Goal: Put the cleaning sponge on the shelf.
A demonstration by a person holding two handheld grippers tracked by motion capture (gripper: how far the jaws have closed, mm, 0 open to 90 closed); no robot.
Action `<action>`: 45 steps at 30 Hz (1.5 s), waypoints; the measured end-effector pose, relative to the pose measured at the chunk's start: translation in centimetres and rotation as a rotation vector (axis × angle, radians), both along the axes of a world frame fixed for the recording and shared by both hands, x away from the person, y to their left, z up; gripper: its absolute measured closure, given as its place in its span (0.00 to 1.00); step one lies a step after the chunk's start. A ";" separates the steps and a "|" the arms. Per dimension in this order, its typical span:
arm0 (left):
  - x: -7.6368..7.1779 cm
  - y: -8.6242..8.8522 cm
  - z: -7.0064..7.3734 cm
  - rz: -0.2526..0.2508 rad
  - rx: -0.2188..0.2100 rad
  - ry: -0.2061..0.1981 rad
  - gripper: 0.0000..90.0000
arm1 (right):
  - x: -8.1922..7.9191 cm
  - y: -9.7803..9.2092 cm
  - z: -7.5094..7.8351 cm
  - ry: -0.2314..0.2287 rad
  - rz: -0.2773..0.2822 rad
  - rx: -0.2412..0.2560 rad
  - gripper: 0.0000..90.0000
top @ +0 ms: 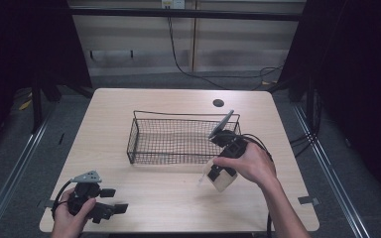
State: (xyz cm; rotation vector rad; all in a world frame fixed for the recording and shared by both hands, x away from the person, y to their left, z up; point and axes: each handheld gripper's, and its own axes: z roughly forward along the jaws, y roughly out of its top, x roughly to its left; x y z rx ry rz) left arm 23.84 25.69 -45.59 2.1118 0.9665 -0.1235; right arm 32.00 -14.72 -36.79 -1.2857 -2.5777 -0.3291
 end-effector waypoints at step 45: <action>0.0 0.1 0.2 -0.010 -0.006 -0.004 0.19 | 7.0 1.4 4.1 -0.070 -0.021 -0.031 0.34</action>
